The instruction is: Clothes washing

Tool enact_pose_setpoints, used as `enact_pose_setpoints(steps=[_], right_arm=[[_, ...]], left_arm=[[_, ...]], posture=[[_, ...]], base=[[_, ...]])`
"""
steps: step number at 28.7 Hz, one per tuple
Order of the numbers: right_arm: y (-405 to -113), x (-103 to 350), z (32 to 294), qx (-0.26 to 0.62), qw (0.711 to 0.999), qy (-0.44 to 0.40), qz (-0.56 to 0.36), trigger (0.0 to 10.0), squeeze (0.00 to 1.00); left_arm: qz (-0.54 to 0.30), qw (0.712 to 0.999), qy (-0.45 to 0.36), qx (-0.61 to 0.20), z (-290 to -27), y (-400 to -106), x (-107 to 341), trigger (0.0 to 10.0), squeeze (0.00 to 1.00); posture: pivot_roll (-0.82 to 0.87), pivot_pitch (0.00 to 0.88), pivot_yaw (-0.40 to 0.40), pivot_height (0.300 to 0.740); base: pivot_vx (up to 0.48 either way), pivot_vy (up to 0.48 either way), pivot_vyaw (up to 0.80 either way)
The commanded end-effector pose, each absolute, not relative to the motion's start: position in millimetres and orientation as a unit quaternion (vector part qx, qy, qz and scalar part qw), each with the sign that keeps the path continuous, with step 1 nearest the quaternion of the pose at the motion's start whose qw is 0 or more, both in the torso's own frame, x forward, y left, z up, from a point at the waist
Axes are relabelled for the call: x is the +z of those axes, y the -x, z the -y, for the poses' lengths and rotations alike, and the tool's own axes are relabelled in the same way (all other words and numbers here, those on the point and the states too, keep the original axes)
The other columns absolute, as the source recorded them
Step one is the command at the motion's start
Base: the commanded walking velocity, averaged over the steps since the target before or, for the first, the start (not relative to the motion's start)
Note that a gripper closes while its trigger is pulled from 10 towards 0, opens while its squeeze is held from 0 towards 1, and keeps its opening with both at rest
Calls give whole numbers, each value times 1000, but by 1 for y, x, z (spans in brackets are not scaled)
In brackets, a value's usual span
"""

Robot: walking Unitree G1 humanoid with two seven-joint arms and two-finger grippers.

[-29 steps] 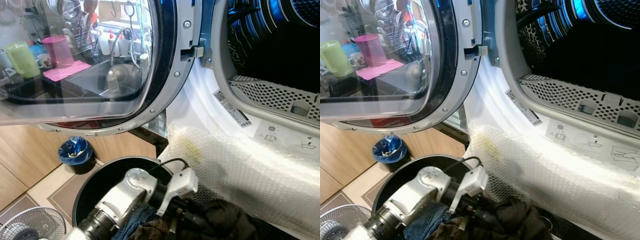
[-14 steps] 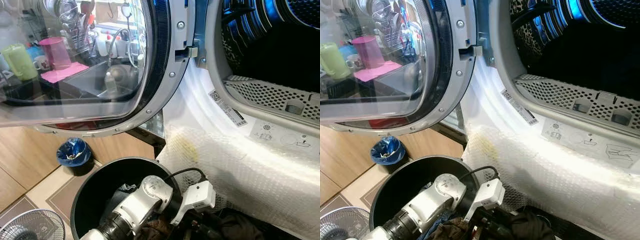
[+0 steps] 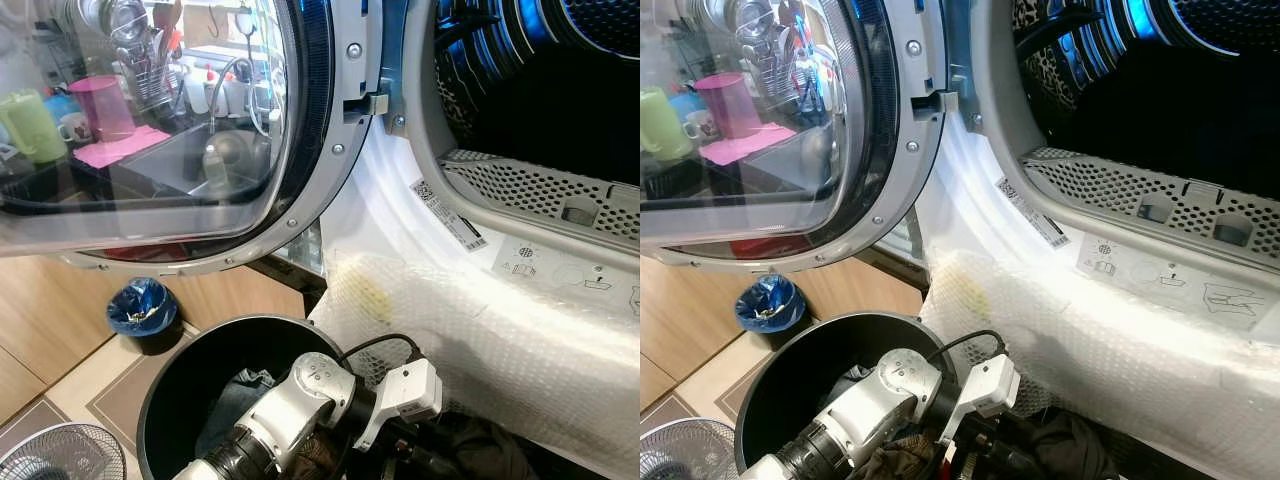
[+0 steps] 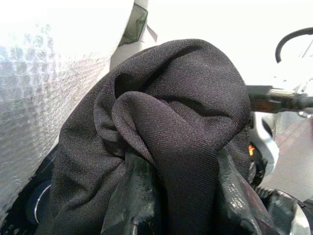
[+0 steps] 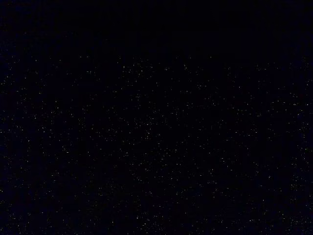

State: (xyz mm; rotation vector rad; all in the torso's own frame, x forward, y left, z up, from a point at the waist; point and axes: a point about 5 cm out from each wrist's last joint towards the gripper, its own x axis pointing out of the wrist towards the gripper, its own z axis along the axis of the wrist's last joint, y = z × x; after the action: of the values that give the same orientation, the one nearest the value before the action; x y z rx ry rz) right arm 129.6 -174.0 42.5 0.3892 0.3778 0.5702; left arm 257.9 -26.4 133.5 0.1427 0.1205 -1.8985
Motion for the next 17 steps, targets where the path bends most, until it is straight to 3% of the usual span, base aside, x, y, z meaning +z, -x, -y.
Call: enact_pose_setpoints(steps=[1,17], right_arm=[[-127,40,174,274,923,-198,-185,0,0],[-138,52,174,266,929,-236,-107,0,0]], left_arm=[[-30,570,-68,-818,31,-258,142,0,0],[-37,570,-65,-818,27,-257,142,0,0]], posture=[[-16,72,97,740],[-3,100,109,740]], base=[[0,0,0],[0,0,0]])
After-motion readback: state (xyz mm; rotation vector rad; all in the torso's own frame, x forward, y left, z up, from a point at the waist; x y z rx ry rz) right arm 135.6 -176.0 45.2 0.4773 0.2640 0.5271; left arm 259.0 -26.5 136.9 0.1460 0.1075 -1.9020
